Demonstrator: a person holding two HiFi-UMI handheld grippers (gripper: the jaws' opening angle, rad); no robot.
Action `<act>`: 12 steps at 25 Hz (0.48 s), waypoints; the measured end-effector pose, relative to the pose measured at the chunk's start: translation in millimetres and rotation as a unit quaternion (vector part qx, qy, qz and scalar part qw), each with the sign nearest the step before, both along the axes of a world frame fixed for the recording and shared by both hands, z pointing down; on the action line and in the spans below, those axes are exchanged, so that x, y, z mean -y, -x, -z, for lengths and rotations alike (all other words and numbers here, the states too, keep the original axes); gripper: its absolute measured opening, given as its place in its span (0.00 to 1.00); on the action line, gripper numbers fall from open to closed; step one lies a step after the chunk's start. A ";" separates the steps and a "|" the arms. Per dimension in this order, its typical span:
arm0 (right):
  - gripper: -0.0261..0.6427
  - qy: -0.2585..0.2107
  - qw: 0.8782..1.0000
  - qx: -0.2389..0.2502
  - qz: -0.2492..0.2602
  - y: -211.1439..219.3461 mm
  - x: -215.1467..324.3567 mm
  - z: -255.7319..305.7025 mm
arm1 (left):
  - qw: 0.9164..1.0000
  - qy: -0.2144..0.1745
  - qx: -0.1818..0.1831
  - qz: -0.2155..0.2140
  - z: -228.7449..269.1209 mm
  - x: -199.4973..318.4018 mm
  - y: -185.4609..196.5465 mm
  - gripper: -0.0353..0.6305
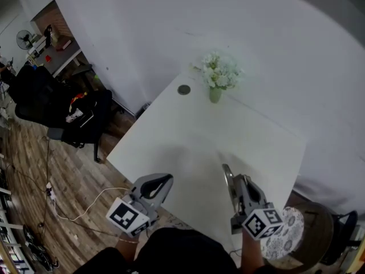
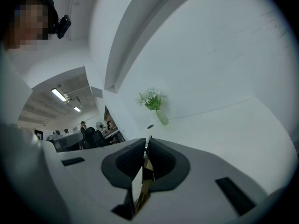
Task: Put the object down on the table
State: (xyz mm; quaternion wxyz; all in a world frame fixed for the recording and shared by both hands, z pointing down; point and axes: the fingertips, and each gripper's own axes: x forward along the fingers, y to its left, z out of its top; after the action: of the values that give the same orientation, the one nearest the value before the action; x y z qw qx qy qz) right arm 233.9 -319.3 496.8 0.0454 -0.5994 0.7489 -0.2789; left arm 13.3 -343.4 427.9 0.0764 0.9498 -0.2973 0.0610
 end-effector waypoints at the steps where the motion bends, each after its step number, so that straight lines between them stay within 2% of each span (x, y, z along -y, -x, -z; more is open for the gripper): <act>1: 0.07 0.002 1.000 0.000 0.000 -1.0 1.7 -2.9 | 1.000 0.000 0.001 0.000 -1.4 1.8 -1.0 0.05; 5: 0.07 0.013 1.000 0.000 -0.001 -3.5 7.1 -14.4 | 1.000 0.013 0.006 0.002 -5.7 6.6 -4.1 0.05; 8: 0.07 0.020 1.000 0.000 0.001 -3.8 9.2 -19.8 | 1.000 -0.004 0.004 -0.003 -3.9 9.9 -5.1 0.05; 12: 0.07 0.028 1.000 0.000 -0.001 -6.6 12.2 -27.4 | 1.000 -0.002 0.006 -0.004 -5.8 14.0 -7.9 0.05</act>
State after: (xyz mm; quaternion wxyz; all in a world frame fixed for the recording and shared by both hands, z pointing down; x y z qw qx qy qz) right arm 240.5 -331.5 524.2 0.0293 -0.6012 0.7402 -0.2995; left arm 21.2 -357.3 433.7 0.0721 0.9508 -0.2939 0.0665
